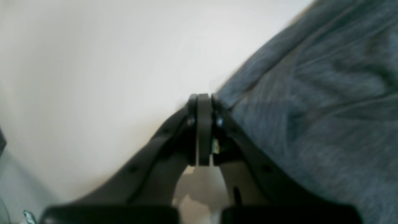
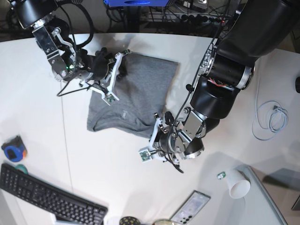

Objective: Layout the t-shirt on the table in an organized manner, then fold the t-shirt properly
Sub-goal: 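Pat the folded shirt's edges square with both grippers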

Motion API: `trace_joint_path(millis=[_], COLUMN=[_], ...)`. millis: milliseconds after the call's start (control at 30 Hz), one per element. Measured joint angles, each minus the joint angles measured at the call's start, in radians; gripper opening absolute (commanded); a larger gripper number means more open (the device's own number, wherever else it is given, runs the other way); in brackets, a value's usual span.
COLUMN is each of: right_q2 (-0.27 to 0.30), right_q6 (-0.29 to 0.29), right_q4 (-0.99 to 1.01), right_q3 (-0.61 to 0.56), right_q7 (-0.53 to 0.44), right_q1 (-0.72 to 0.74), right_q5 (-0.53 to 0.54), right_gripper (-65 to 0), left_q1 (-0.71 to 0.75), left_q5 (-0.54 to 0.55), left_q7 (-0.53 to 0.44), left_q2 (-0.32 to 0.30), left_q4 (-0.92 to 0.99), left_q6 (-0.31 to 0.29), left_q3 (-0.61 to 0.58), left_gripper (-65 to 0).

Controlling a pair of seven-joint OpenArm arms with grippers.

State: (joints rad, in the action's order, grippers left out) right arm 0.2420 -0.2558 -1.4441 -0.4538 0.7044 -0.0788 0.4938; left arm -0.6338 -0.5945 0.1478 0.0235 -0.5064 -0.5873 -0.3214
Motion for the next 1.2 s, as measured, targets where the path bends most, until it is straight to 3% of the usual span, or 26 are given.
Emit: trace_joint_path(millis=[233, 367, 500, 633, 767, 967, 1200], right_q2=[0.001, 0.010, 0.036, 0.029, 0.040, 0.027, 0.021], right_q6=[-0.001, -0.001, -0.003, -0.004, -0.004, -0.003, 0.012], right_q4=[-0.029, -0.108, -0.204, -0.245, -0.246, -0.262, -0.263], right_q3=[0.000, 0.002, 0.018, 0.177, 0.250, 0.271, 0.402], right_q7=[0.024, 0.023, 0.028, 0.022, 0.085, 0.101, 0.055], right_q1=[0.008, 0.014, 0.000, -0.060, -0.092, -0.138, -0.161], right_q5=[-0.005, -0.011, -0.004, -0.004, -0.016, -0.003, -0.004], right_gripper=[-65.0, -65.0, -65.0, -65.0, -65.0, -65.0, -65.0], left_q1=[-0.011, 0.012, 0.164, 0.388, 0.501, 0.633, 0.723], left_q5=[0.000, -0.001, 0.000, 0.063, 0.072, 0.069, 0.073], left_q7=[0.013, 0.132, 0.225, 0.245, 0.255, 0.257, 0.241], left_q2=[-0.003, -0.050, -0.140, -0.158, -0.164, -0.170, -0.165], left_q4=[-0.107, -0.276, -0.538, -0.742, -0.801, -0.826, -0.874], left_q6=[-0.003, 0.001, 0.005, -0.014, -0.011, -0.012, 0.002], left_q3=[0.000, 0.001, 0.009, 0.118, 0.142, 0.135, 0.135], left_gripper=[-65.0, -65.0, -65.0, -65.0, -65.0, -65.0, -65.0])
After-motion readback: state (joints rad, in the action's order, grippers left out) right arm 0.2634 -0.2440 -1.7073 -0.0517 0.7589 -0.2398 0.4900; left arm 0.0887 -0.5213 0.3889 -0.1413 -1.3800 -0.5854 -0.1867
